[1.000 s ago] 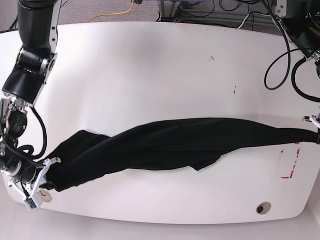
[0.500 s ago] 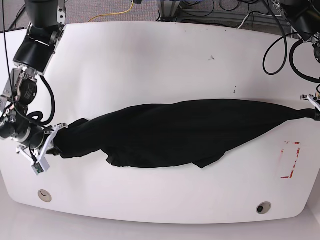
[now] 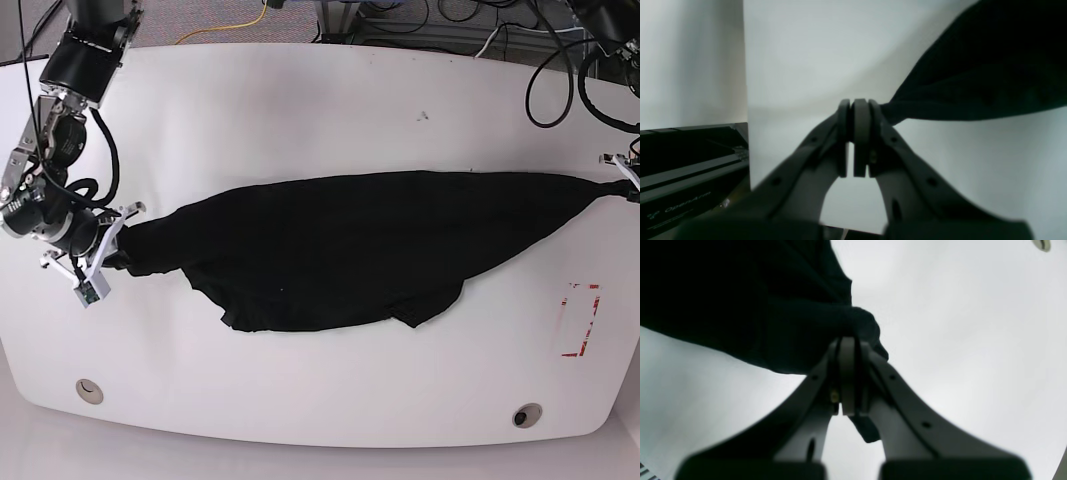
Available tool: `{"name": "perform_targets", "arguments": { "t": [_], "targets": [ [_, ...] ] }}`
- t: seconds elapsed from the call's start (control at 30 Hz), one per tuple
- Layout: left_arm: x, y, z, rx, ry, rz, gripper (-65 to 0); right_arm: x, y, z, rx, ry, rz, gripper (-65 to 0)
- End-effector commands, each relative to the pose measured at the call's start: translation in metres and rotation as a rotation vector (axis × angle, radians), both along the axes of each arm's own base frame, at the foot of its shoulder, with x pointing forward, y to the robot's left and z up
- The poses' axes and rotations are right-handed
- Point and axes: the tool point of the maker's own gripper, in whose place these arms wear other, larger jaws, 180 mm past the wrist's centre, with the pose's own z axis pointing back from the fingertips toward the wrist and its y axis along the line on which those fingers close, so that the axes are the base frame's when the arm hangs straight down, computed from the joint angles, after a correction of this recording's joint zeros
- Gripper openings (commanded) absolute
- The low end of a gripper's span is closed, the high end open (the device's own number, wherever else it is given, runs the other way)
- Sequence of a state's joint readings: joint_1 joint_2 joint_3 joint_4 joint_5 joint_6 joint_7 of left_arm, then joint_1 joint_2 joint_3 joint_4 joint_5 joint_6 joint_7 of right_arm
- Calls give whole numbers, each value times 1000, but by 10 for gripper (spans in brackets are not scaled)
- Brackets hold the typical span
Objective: Layout the t-shirt on the table in an organized manner, then fold the t-shirt properly
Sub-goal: 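Drag the stretched shirt with both grippers toward the table edge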
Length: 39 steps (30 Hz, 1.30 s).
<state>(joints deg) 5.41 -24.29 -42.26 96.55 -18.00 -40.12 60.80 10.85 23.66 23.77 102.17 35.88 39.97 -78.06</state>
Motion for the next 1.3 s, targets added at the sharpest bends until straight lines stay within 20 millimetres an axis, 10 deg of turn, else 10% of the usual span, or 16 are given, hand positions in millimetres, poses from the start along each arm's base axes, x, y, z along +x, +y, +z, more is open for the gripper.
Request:
{"name": "perform_targets", "arguments": {
  "t": [0.0,0.2,0.57,1.27],
  "targets": [
    [8,5,19,32,-49,-11,-650,7,-4,19,-16,-63,2,-650],
    [17,3,29,37,-86,-18,-650,16,-8,35,-22,-105,-7,-650],
    [99,-43,115,92,-333,-171,-650,75,-30,163,-93,-393,-23,-650],
    [126,-120,89,-59,-309,-265,-650,121,-16,363,-180,-688,48,-650]
  ]
}}
